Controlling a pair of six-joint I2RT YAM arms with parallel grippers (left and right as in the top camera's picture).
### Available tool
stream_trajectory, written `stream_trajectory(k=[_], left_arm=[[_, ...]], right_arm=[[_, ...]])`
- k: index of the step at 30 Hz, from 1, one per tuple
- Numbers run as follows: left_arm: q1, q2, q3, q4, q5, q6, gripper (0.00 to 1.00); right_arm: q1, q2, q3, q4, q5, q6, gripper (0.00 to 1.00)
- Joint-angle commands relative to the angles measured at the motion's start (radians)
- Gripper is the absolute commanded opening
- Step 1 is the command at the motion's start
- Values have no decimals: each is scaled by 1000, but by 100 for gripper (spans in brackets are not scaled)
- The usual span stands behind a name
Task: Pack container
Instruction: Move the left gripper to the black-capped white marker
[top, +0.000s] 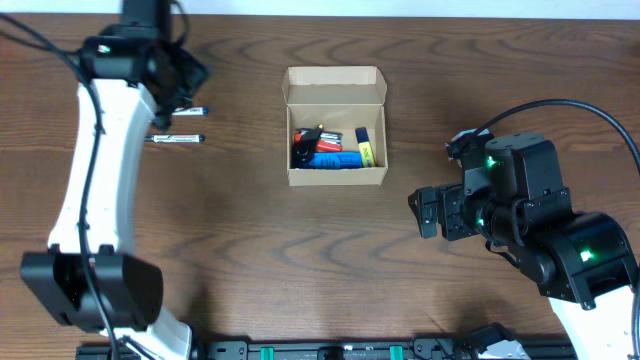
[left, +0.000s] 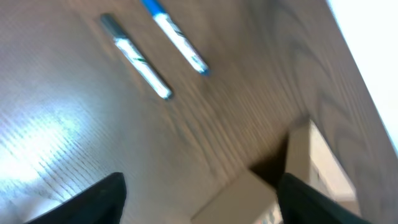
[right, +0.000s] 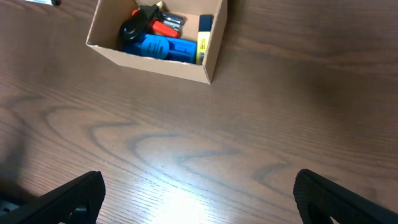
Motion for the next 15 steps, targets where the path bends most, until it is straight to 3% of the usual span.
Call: stream_trajectory(k=[1,11,15], left_arm=[[63,58,-7,2,45,-102,95],[118,117,-7,53,40,-116,95],[118,135,-7,7,5,-298,95]], right_arm=[[-6,2,-2,-2,0,-12,99],[-6,2,-2,-2,0,-12,99],[-6,2,-2,-1,0,-12,99]])
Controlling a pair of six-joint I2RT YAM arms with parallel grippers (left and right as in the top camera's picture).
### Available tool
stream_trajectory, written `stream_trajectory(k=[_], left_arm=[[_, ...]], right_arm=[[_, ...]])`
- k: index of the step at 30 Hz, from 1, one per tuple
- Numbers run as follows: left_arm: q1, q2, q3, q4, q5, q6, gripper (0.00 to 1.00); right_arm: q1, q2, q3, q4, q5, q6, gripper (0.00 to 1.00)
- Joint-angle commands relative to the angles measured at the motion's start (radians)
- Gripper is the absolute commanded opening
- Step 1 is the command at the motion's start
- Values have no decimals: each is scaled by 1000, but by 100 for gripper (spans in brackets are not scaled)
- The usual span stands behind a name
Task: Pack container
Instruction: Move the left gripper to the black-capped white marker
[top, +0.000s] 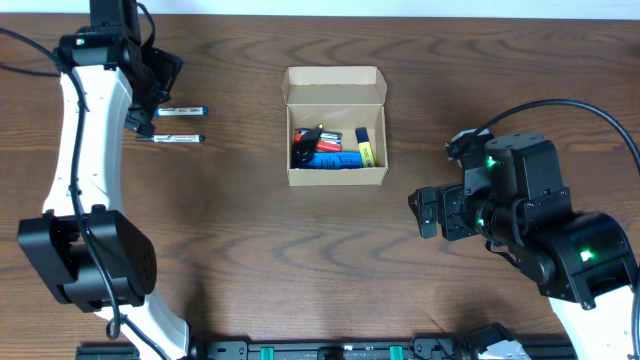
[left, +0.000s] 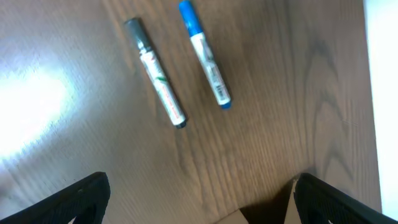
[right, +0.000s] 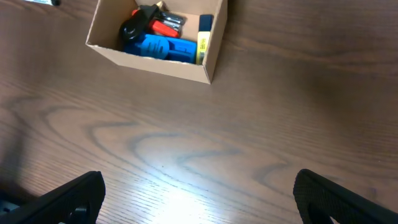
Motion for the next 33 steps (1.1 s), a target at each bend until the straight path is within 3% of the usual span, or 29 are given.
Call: stream_trajectory(k=[1,12,33], left_arm=[[2,39,-6,-42,-51,-195,95],[2,198,-6,-49,-18,-312,95],[3,380,-6,66,-24,-312,100]], right_arm=[[-6,2,-2,-2,0,-12,99],[-6,2,-2,-1,0,-12,99],[-6,2,-2,-1,0,-12,99]])
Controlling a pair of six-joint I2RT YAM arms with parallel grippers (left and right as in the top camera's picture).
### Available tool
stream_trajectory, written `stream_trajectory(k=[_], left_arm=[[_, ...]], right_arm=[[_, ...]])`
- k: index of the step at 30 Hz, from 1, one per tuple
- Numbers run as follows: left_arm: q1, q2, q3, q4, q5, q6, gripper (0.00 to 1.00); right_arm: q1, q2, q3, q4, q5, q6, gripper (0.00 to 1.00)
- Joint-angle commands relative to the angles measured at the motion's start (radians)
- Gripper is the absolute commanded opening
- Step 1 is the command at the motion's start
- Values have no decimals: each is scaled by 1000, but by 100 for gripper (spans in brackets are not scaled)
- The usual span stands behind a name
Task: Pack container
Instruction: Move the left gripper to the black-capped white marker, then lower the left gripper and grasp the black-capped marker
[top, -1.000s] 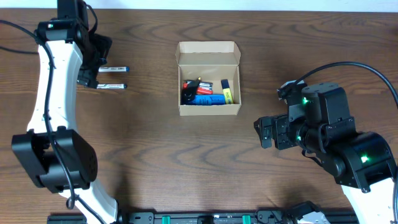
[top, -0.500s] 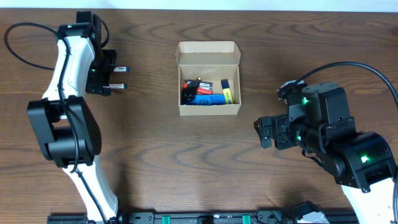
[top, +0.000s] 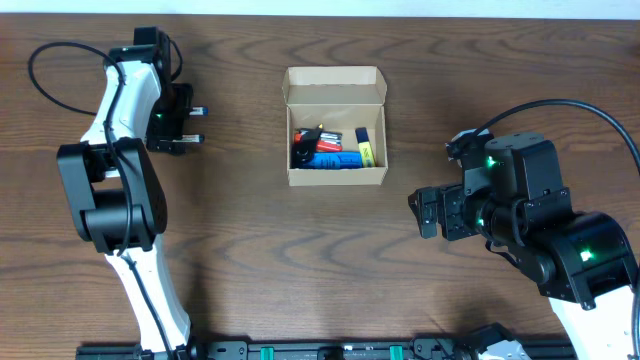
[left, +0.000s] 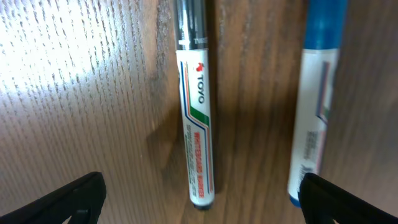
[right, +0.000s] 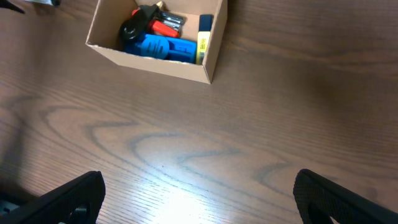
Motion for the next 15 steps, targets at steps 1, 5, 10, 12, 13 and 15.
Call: stream_trajectory(k=[1,5,10,12,13,15], left_arm=[[2,41,-6,-7,-6,-7,100],[4,58,-6,-4,-8,-7,88],[14,77,-6,-5,-8,-3,83],[18,85,-6,-7,-8,4,81],[19,85,-6,-6,-7,8,80],[21,87,-6,-6,-8,13,77]], right_arm=[[-6,2,-2,-1,0,-12,99],[-6,2,-2,-1,0,-12,99],[-6,2,-2,-1,0,-12,99],[-6,2,-2,-1,0,-12,99],[-6,2,-2,-1,0,-12,99],[-6,2,-2,-1,0,-12,99]])
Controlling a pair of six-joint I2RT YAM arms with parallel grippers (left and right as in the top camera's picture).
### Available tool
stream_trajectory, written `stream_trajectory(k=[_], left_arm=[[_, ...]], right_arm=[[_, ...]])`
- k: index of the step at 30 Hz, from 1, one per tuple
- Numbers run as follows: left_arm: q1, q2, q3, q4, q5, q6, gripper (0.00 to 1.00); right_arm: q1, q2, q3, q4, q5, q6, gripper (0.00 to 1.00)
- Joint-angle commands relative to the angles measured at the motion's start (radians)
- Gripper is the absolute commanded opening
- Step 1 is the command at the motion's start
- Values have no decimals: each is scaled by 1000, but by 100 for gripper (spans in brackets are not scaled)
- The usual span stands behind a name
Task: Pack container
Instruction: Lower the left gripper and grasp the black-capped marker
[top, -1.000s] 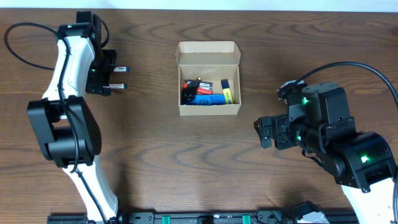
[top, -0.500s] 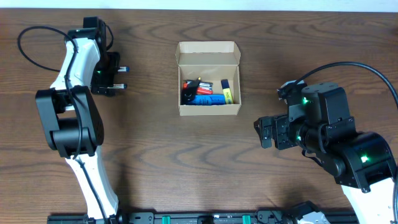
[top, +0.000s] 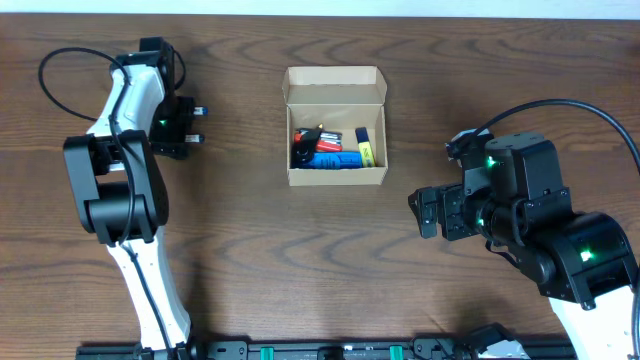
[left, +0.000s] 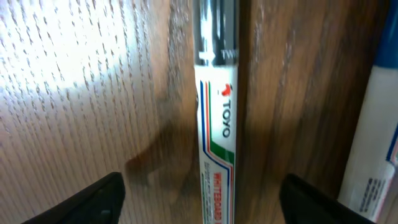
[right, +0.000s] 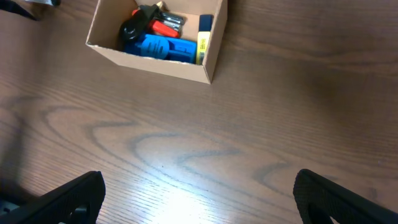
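A white whiteboard marker with a black cap (left: 217, 124) lies on the wooden table, filling the middle of the left wrist view. My left gripper (left: 202, 200) is open and low over it, one finger (left: 93, 202) on each side. A blue marker (left: 380, 149) lies parallel, just to the right. From overhead my left gripper (top: 172, 127) covers both markers, and only their ends (top: 197, 139) poke out. The open cardboard box (top: 335, 125) holds a blue item, a red and black item and a yellow highlighter (right: 204, 42). My right gripper (right: 199, 193) is open over bare wood.
The box's lid flap (top: 335, 80) stands up on its far side. The table's far edge (top: 400, 10) meets a white surface. My right arm (top: 540, 230) sits at the right front, well away from the box.
My left gripper has come closer to the black-capped marker, which now looms larger between the fingers. The blue marker has slid to the frame's right edge. The right arm has not moved.
My left gripper was high, between the markers and the box, with both markers far off. Then it was above the two markers. Then it hung close over them with the black-capped one centred, and now it straddles that marker, still open.
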Motion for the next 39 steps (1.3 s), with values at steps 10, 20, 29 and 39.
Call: stream_trajectory(k=[10,20,29,39], left_arm=[[13,29,-6,-3,-34,26,63],[13,30,-32,23,-35,26,61],[13,30,-78,54,-26,26,60],[13,30,-85,48,1,54,12]], right_arm=[[-6,2,-2,-1,0,-12,99],[-6,2,-2,-1,0,-12,99],[-6,2,-2,-1,0,-12,99],[-6,2,-2,-1,0,-12,99]])
